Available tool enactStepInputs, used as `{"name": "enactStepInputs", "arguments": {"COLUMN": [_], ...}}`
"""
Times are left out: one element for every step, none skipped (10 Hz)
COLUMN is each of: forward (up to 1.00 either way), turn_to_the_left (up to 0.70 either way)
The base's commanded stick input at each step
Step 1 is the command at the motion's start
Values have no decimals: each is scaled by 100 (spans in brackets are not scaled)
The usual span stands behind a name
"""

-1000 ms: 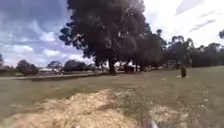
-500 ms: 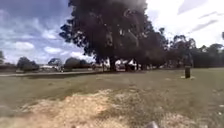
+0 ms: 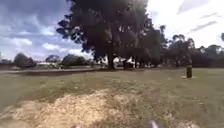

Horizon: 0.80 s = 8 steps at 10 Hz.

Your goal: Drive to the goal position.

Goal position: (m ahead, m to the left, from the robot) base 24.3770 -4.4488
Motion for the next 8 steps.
{"name": "enactStepInputs", "arguments": {"forward": [70, 70, 70, 70, 70, 70, 70, 70], "turn_to_the_left": [0, 0, 0, 0, 0, 0, 0, 0]}}
